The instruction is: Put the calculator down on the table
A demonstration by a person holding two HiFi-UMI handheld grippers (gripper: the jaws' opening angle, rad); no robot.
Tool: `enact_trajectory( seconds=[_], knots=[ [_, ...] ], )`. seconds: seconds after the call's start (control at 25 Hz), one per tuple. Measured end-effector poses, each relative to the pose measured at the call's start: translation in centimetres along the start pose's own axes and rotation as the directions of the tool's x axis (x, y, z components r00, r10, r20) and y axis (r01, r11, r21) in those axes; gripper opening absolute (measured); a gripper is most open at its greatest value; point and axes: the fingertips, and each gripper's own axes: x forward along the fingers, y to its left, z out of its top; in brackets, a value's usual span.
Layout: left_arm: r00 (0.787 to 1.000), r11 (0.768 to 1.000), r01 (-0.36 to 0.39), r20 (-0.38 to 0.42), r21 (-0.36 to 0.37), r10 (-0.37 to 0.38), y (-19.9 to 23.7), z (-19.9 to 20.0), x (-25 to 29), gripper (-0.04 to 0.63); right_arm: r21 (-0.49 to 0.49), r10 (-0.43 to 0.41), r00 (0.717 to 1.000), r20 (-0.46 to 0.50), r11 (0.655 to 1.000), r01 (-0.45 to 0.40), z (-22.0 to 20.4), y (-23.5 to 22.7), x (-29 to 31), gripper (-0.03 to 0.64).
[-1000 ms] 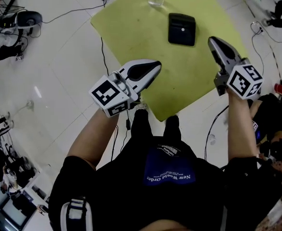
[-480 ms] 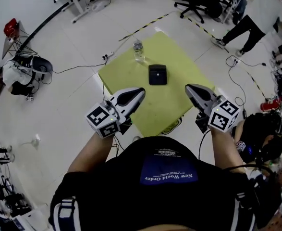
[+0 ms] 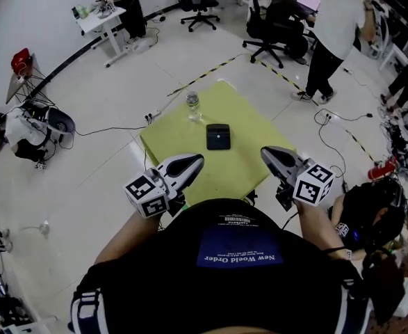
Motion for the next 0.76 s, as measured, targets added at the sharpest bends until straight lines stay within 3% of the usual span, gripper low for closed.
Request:
enact_trajectory(
  seconds=[0.76],
  knots=[
    [1.0, 1.0, -0.009, 0.019, -0.016, 0.009, 0.24, 0.23, 0.36, 0.006, -0.05, 0.027, 0.999, -0.024, 0.998, -0.028, -0.02, -0.36, 0.23, -0.015]
  ],
)
